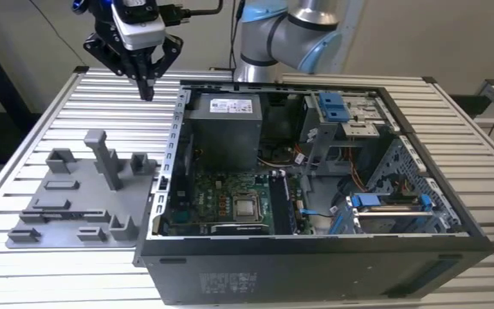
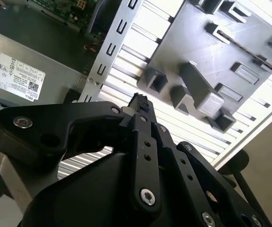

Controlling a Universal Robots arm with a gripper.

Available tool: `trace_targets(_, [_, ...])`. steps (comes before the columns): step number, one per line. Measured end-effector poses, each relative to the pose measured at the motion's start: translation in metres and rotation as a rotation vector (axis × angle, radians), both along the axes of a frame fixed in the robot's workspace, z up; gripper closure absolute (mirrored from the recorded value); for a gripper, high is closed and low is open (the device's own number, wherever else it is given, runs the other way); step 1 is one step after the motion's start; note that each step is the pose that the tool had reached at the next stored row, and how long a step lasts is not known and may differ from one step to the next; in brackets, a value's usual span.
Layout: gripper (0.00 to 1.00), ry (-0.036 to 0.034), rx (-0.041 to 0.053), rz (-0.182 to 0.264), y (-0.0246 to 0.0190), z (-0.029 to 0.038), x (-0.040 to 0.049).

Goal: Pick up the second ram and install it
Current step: 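Reach for the second ram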

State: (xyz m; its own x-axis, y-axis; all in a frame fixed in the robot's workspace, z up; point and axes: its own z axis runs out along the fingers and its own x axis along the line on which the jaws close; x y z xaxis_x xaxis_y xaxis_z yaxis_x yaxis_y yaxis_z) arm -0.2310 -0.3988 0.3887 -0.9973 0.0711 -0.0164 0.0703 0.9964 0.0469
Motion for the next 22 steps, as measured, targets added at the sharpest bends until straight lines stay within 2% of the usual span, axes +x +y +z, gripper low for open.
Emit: trace_targets(22, [0.89,0.0036,0.0,0.0,0.0,-0.0023,-0.0109])
